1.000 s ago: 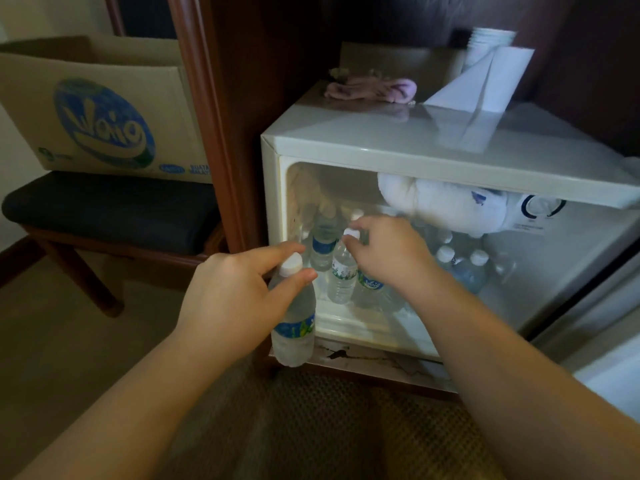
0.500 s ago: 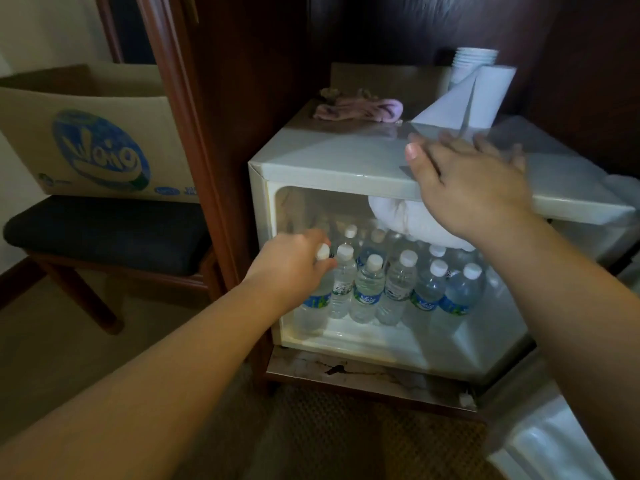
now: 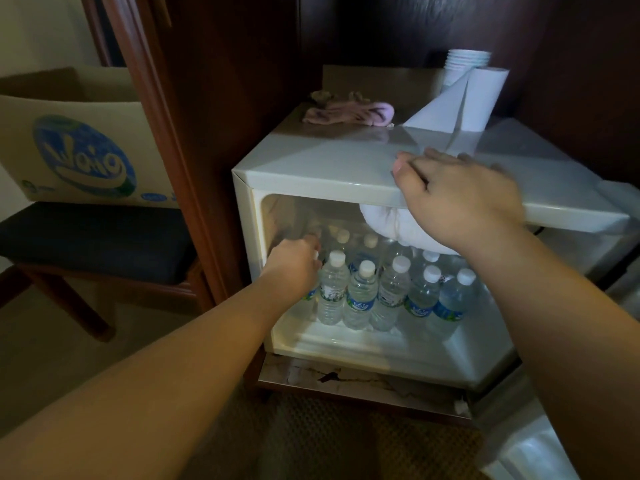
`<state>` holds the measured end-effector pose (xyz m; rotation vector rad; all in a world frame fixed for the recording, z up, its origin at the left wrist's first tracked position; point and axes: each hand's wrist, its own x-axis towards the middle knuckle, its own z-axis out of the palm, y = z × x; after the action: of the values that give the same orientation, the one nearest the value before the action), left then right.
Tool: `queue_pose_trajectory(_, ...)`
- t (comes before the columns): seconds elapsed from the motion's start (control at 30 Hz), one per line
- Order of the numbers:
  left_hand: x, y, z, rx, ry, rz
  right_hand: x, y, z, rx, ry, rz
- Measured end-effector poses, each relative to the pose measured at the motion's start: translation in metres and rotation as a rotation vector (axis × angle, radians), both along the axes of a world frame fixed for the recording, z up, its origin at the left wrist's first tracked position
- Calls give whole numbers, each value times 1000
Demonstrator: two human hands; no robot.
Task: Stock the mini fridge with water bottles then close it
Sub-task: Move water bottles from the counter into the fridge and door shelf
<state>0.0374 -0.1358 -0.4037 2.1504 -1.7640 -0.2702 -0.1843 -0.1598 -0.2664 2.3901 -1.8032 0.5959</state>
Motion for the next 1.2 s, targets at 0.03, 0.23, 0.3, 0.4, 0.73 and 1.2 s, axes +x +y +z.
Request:
queue_pose_trajectory(0.03,-1,-2,-3,2,1,4,0,0,0,0,-2,0)
queue_pose_trajectory(0.23,-3,-12,-16,60,13,54,0,-2,0,2,1,-1)
queue_pose_trajectory(0.3,-4,-13,-19,107,-20,70,0,-2,-1,-3,-4,-3)
queue_pose_trajectory(0.4,-6,-14,-19,128,-89,70,0,-1,-1,-11,-4,-1)
queue_pose_trajectory(0.73,-17,-16,-8,172,-259,-25,0,-1,-2,-7,-2,-8)
queue_pose_trajectory(1.2,-6,138,74,-456,286,50,-4,3,7,90,53,8)
